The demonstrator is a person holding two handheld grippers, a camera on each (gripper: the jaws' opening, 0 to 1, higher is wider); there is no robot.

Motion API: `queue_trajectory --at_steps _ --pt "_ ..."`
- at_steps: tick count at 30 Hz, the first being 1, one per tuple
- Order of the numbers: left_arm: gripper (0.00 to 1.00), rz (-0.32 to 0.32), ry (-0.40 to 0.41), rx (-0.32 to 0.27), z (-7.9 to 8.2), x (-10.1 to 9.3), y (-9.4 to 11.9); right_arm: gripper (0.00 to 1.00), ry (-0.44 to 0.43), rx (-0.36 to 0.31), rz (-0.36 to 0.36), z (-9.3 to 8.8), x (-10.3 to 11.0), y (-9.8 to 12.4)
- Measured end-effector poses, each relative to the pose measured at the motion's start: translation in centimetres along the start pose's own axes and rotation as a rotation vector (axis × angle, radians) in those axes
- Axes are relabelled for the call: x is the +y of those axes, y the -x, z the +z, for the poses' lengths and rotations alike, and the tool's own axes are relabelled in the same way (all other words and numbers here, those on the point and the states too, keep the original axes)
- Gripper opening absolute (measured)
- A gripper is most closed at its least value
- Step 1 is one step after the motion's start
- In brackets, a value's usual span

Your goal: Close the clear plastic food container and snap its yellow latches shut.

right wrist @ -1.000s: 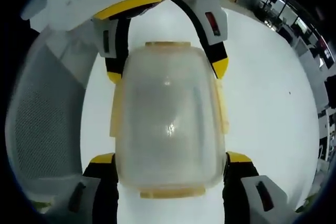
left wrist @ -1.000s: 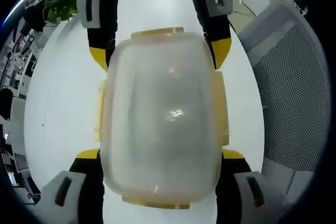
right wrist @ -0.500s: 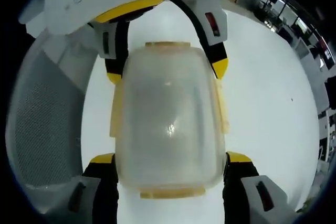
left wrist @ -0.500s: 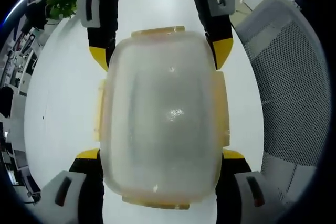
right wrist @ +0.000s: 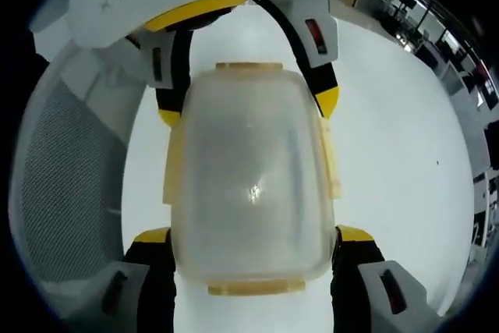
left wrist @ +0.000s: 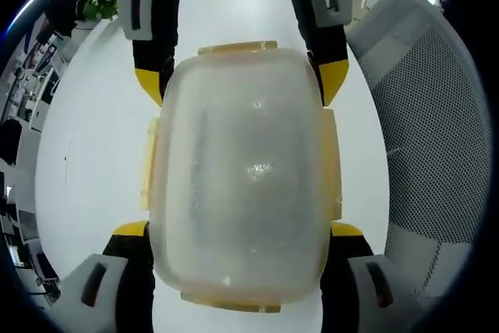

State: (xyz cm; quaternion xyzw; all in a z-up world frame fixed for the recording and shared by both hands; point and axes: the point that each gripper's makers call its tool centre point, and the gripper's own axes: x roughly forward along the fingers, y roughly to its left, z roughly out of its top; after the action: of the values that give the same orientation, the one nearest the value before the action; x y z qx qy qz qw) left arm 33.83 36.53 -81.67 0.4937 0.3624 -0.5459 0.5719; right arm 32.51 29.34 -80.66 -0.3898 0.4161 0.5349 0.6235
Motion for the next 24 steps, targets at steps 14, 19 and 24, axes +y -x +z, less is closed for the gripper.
queue_trajectory --at_steps 14,19,24 --pt "0.89 0.005 0.025 -0.006 -1.0 0.0 0.4 0.83 0.015 -0.010 0.004 1.1 0.1 -0.3" --pt "0.90 0.001 0.032 -0.006 -1.0 0.1 0.3 0.83 0.017 -0.011 0.008 1.1 0.0 -0.3" --pt "0.90 -0.001 0.034 -0.007 -1.0 0.1 0.3 0.83 0.016 -0.003 0.006 1.1 0.1 -0.4"
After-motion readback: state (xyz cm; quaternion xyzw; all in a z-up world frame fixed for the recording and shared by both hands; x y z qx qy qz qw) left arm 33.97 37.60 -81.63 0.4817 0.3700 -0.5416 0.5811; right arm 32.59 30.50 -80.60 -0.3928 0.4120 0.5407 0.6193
